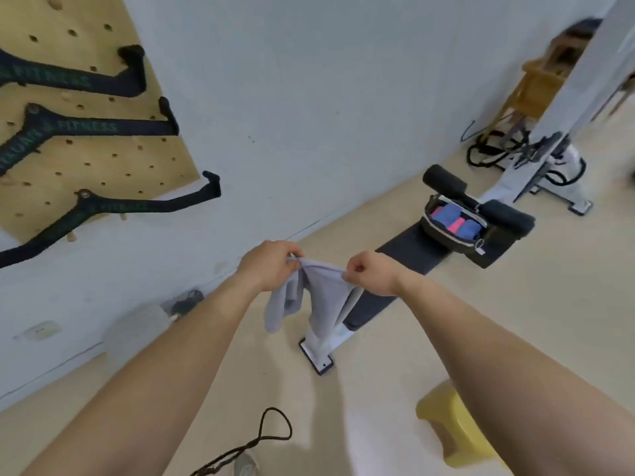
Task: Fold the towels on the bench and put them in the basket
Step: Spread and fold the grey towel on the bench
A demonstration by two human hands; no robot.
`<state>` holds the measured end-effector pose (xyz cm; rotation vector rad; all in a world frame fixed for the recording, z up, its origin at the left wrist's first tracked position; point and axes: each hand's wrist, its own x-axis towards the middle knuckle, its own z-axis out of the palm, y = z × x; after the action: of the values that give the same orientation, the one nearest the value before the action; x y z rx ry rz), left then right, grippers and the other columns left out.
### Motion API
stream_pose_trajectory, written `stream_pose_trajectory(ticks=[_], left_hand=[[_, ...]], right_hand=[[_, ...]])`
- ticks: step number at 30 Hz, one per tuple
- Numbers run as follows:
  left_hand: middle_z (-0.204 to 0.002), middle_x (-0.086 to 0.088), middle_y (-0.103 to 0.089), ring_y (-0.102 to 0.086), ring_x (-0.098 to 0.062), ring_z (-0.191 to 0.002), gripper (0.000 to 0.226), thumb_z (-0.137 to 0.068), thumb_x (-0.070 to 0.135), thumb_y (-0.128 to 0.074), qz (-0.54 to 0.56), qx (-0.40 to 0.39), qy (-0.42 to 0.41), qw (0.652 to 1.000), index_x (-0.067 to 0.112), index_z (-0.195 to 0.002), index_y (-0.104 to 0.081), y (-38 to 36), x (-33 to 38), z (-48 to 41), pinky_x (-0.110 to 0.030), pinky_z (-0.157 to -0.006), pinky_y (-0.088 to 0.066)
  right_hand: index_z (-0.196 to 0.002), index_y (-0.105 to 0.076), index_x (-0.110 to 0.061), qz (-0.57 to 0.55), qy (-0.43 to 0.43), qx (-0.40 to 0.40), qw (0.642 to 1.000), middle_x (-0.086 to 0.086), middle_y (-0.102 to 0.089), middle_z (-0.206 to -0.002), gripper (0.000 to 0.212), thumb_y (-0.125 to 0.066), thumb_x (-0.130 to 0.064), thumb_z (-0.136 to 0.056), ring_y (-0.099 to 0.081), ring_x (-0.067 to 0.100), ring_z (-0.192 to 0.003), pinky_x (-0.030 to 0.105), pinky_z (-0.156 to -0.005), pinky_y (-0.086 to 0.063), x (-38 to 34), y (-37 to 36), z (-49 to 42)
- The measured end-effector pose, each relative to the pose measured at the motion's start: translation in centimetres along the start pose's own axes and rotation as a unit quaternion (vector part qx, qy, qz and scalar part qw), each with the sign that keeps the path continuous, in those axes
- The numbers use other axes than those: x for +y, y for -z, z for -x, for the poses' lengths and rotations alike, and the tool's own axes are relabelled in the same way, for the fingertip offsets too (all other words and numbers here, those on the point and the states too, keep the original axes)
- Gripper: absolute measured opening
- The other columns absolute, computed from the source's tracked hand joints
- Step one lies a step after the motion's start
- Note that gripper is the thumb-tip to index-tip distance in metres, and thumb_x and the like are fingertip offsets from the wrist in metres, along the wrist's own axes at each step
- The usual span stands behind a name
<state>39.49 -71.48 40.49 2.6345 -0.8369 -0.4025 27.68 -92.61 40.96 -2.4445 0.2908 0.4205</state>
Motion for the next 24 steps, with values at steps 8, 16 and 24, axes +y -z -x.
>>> stream_pose_trajectory(ticks=[8,16,24], left_hand=[[-0.110,0.006,-0.067,-0.061,-0.021,-0.098,0.021,-0.099,0.032,-0.047,-0.077,-0.044,-0.088,0.992,0.038,-0.108,-0.065,-5.4,17.0,-5.6,-0.031,-0.077,-0.048],[-0.107,0.002,-0.069,-0.061,-0.020,-0.094,0.026,-0.102,0.032,-0.043,-0.096,-0.046,-0.111,0.988,0.031,-0.114,-0.067,-9.3,25.2,-14.0,-0.028,-0.067,-0.040],[-0.100,0.005,-0.067,-0.061,-0.018,-0.087,0.021,-0.101,0.033,-0.045,-0.070,-0.075,-0.078,0.992,0.033,-0.104,-0.065,-11.4,25.4,-27.6,-0.030,-0.065,-0.042]], right_hand=[[-0.061,-0.037,-0.014,-0.071,-0.085,0.135,0.985,0.003,-0.037,-0.060,0.051,-0.055,-0.045,-0.097,-0.035,0.017,-0.057,0.032,-0.055,-0.028,15.0,6.5,8.7],[-0.077,-0.055,-0.016,-0.109,-0.122,0.100,0.981,-0.002,-0.057,-0.074,0.027,-0.071,-0.033,-0.089,-0.051,0.013,-0.067,0.026,-0.059,-0.041,23.6,11.8,7.9],[-0.099,-0.066,-0.014,-0.087,-0.160,0.097,0.978,0.003,-0.067,-0.086,0.021,-0.054,-0.031,-0.100,-0.060,0.016,-0.077,0.024,-0.061,-0.042,28.9,19.0,-3.7]])
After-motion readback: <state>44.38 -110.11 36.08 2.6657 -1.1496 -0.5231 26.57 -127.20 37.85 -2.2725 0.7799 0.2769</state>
